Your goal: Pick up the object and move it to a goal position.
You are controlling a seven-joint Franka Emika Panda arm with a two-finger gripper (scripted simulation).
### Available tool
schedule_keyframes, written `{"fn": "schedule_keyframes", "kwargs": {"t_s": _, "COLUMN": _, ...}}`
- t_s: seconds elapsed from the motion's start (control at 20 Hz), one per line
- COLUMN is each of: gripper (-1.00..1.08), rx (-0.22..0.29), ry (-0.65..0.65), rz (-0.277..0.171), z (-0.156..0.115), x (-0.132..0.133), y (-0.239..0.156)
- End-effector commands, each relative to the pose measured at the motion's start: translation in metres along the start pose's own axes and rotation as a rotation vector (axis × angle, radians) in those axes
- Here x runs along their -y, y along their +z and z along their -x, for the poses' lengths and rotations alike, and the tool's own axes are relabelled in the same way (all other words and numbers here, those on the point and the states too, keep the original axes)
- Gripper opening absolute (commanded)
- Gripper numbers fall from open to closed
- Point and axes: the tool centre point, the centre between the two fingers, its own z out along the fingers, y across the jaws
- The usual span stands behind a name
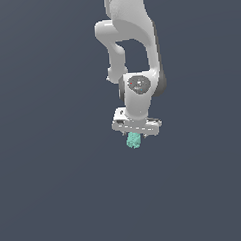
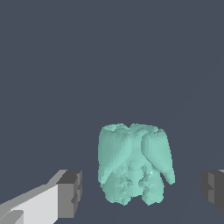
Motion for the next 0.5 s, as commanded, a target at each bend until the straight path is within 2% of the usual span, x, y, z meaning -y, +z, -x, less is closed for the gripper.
{"fn": "schedule_keyframes", "kwargs": {"t_s": 0.0, "gripper": 1.00, "rx": 0.001, "ry": 0.001, "rz": 0.000, "z": 0.001, "x": 0.000, "y": 0.009}}
{"fn": "schedule_keyframes", "kwargs": {"t_s": 0.45, "gripper": 1.00, "rx": 0.001, "ry": 0.003, "rz": 0.000, "z": 0.001, "x": 0.000, "y": 0.043}}
